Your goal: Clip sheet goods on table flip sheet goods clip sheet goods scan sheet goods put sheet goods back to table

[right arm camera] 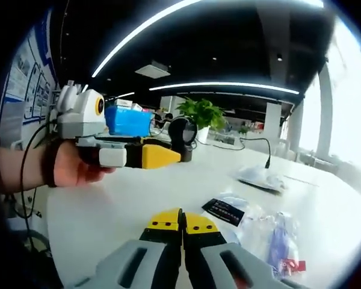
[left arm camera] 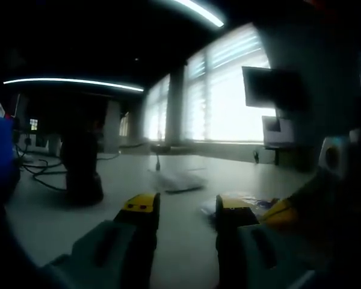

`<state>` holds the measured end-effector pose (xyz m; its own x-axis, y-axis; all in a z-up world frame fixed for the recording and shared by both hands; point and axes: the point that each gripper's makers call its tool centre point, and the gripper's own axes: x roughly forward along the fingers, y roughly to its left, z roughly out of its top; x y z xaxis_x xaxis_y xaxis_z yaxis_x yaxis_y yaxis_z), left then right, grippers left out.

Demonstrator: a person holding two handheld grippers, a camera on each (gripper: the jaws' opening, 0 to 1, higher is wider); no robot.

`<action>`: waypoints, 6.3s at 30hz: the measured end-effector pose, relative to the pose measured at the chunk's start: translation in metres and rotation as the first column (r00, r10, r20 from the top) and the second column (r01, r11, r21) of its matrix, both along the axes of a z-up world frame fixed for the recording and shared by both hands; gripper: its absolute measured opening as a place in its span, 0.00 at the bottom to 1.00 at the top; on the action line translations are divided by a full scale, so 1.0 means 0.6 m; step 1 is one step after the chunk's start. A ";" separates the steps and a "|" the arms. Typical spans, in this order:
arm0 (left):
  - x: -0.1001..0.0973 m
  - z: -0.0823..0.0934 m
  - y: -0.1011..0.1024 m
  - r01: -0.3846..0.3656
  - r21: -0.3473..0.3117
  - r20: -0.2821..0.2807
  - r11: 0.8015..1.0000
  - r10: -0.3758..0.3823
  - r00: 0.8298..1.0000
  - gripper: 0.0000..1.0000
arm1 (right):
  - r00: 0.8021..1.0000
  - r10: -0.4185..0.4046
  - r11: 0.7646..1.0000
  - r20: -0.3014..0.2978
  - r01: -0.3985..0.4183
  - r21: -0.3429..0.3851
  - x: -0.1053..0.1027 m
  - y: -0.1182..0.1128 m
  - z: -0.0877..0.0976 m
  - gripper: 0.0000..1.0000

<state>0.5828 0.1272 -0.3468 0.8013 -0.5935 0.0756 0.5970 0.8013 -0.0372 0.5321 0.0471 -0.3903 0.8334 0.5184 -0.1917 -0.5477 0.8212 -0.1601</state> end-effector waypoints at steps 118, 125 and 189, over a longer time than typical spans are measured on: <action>0.001 -0.004 0.000 -0.006 0.015 -0.003 1.000 0.006 1.000 0.30 | 0.805 -0.566 0.500 -0.180 0.508 0.701 0.070 -0.461 0.211 0.00; 0.001 -0.005 -0.001 -0.006 0.019 -0.003 1.000 0.006 1.000 0.30 | 0.764 -0.594 0.403 -0.252 0.553 0.729 0.064 -0.507 0.167 0.00; 0.001 -0.002 0.000 -0.006 0.011 0.003 1.000 0.006 1.000 0.30 | 0.697 -0.633 0.323 -0.337 0.633 0.704 0.018 -0.548 0.049 0.62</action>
<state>0.5834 0.1272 -0.3478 0.8048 -0.5892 0.0714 0.5921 0.8054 -0.0270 0.5426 -0.2820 -0.3610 0.9736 -0.2256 -0.0358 0.1922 0.7245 0.6619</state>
